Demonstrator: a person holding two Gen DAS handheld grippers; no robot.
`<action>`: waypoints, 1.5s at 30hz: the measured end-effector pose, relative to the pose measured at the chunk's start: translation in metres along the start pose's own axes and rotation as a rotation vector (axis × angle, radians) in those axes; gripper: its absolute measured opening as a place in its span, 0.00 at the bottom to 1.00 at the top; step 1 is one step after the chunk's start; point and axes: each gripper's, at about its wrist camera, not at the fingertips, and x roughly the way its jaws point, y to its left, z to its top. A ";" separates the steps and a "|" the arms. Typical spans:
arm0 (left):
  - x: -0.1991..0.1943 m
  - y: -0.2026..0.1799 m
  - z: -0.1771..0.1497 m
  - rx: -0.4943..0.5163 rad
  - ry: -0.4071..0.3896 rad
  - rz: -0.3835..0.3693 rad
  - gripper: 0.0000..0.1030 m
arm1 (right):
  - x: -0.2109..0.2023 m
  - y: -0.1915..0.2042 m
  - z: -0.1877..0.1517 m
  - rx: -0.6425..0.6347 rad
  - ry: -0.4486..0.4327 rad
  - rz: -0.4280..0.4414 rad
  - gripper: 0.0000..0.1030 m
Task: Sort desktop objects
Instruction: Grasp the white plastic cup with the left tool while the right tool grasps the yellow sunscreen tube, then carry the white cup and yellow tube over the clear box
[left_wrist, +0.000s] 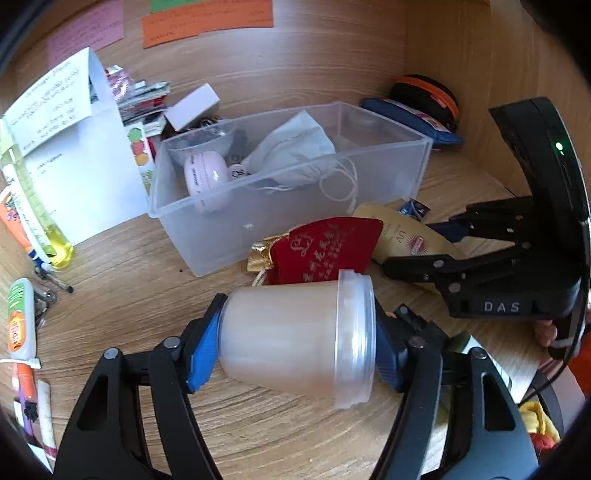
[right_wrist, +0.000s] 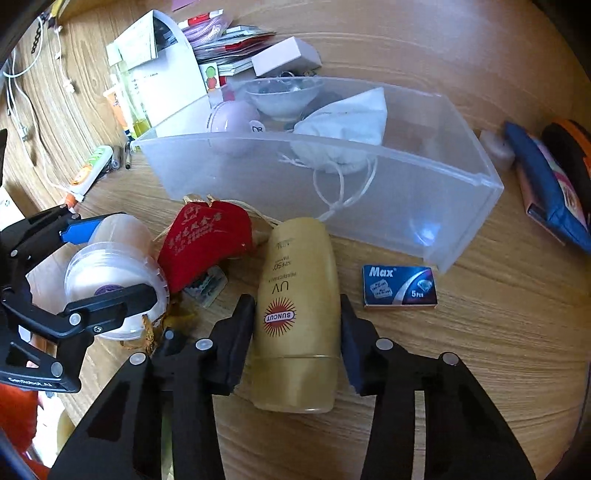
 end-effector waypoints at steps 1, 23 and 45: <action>-0.001 0.001 0.000 -0.004 -0.005 0.006 0.65 | 0.000 0.000 0.000 0.002 -0.005 -0.001 0.39; -0.004 0.016 -0.001 -0.083 -0.015 0.016 0.63 | -0.013 0.023 0.000 -0.186 -0.032 -0.121 0.24; -0.057 0.031 0.029 -0.169 -0.145 0.079 0.63 | -0.085 0.006 0.022 -0.075 -0.213 -0.055 0.23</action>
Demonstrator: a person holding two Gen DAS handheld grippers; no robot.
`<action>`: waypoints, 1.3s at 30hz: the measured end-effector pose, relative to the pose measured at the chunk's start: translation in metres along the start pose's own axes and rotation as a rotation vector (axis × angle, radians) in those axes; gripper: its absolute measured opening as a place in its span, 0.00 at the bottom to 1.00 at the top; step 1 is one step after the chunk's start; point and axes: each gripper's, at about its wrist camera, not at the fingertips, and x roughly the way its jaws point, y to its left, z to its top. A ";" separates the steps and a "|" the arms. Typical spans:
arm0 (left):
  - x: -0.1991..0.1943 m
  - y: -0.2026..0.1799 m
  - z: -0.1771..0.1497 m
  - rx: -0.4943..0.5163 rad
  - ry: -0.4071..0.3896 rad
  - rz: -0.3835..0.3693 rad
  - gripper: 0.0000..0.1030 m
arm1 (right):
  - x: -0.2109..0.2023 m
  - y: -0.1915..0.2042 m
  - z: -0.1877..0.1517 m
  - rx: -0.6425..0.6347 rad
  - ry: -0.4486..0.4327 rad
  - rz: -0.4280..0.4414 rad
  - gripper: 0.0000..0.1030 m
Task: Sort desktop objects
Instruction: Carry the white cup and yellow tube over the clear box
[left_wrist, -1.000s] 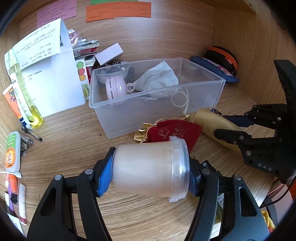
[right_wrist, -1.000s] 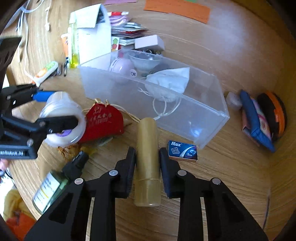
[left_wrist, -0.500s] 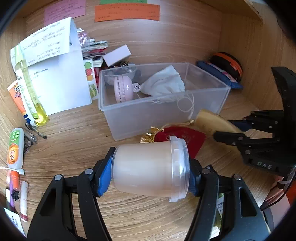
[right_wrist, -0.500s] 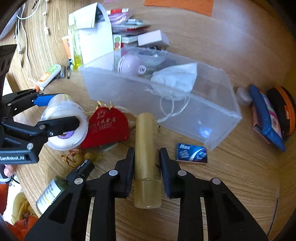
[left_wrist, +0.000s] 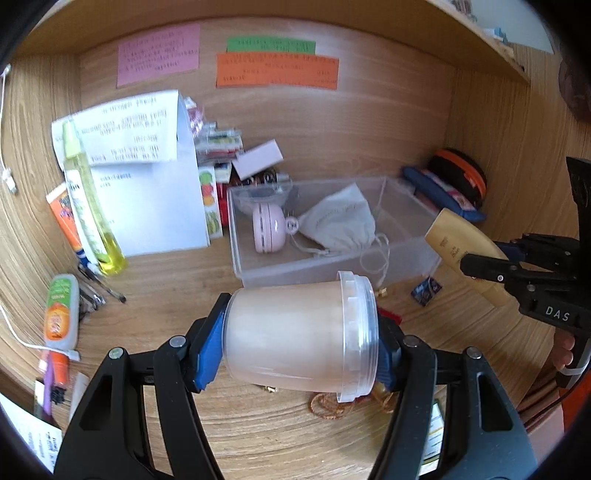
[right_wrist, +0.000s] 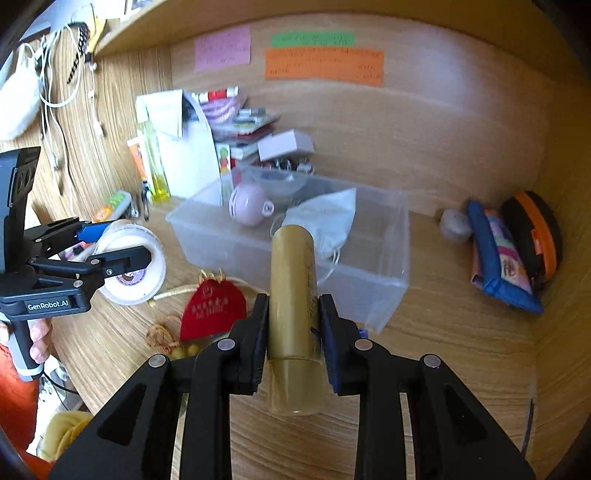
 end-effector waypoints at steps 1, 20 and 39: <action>-0.003 -0.001 0.003 0.000 -0.008 0.002 0.63 | -0.003 0.000 0.002 -0.001 -0.010 0.001 0.23; 0.010 -0.032 0.059 0.027 -0.072 0.031 0.63 | -0.027 -0.036 0.052 0.056 -0.160 0.049 0.23; 0.087 -0.038 0.111 0.032 0.017 0.024 0.63 | 0.031 -0.073 0.083 0.097 -0.109 0.042 0.23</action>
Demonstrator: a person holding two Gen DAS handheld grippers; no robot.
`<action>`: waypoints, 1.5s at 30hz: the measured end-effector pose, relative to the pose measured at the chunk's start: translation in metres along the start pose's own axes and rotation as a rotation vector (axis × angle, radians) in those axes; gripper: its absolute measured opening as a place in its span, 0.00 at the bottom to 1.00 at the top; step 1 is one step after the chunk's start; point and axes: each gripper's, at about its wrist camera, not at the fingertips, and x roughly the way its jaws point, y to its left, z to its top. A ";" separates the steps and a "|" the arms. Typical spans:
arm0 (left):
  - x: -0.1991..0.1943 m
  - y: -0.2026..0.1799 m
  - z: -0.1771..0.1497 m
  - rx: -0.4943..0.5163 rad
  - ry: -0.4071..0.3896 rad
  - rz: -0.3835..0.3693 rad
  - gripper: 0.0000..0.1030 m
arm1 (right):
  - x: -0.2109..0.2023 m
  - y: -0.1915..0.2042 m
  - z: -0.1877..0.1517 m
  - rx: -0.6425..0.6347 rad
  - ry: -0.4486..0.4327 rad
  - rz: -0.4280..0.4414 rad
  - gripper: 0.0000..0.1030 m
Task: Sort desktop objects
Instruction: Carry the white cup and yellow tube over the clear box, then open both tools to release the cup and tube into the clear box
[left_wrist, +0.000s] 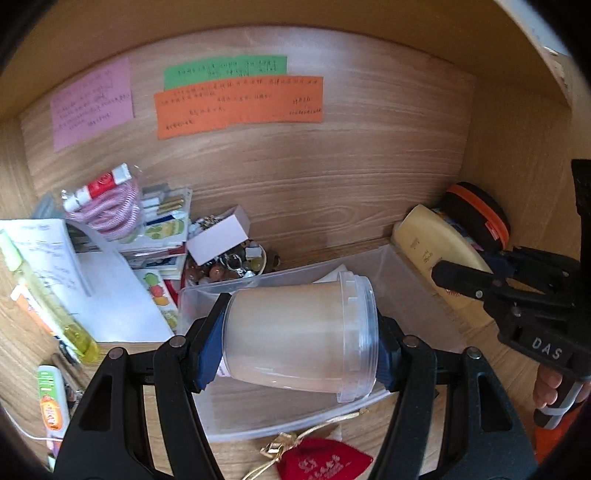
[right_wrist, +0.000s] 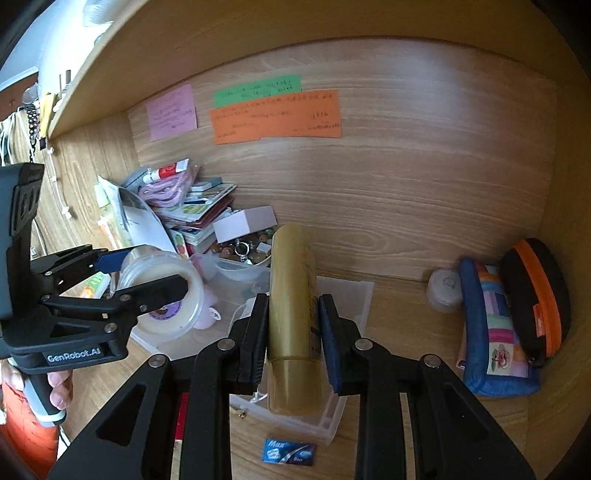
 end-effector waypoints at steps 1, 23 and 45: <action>0.005 0.000 0.001 0.001 0.008 0.002 0.63 | 0.003 -0.002 0.001 -0.001 0.005 -0.005 0.23; 0.097 0.005 -0.003 -0.022 0.157 0.031 0.63 | 0.099 -0.018 -0.020 -0.036 0.197 -0.102 0.23; 0.094 0.008 -0.012 -0.004 0.147 0.070 0.68 | 0.102 0.006 -0.035 -0.152 0.156 -0.167 0.25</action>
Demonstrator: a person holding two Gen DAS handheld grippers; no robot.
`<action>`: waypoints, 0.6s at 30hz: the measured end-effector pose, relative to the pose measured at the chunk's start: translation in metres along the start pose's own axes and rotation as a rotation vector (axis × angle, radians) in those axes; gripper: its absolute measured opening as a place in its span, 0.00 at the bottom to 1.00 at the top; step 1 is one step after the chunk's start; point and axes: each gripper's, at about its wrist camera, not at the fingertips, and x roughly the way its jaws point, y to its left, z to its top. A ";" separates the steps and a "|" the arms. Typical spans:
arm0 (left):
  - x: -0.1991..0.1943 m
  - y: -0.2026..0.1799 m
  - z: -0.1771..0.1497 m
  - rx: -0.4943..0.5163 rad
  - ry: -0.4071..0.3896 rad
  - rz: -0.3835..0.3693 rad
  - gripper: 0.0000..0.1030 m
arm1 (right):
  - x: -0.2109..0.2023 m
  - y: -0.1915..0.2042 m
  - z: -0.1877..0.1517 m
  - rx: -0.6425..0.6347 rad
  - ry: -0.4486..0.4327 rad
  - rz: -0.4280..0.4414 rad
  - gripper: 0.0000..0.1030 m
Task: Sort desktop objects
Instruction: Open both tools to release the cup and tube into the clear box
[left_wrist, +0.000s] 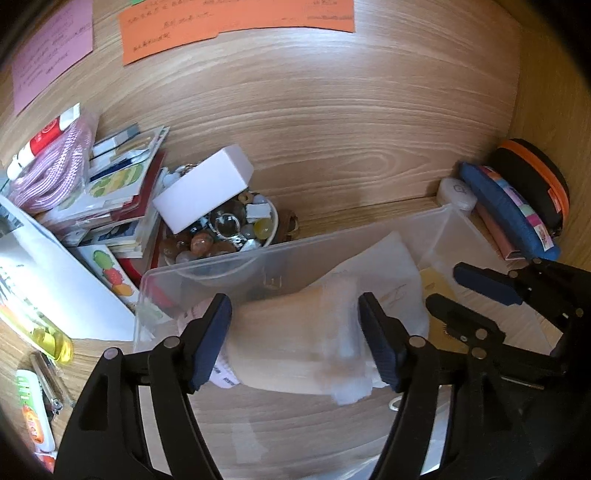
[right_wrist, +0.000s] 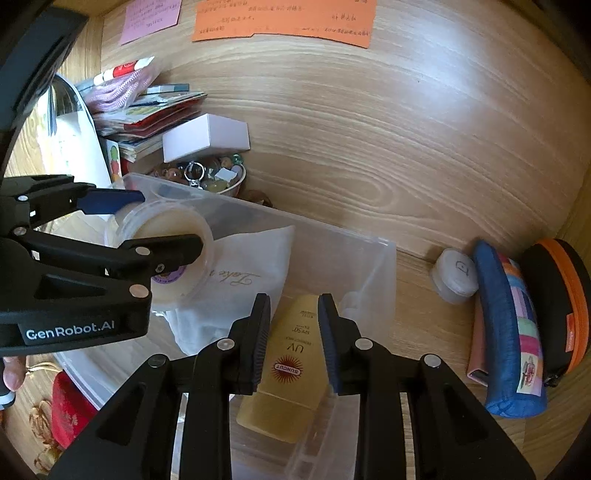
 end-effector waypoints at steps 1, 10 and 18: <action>-0.001 0.001 0.000 -0.005 -0.001 -0.011 0.69 | -0.001 0.000 0.000 0.006 -0.004 0.006 0.27; -0.012 -0.008 -0.002 0.038 -0.029 -0.006 0.73 | -0.012 0.004 0.001 -0.003 -0.088 -0.062 0.63; -0.034 -0.006 0.002 0.049 -0.099 0.066 0.90 | -0.017 0.002 0.003 0.004 -0.107 -0.085 0.81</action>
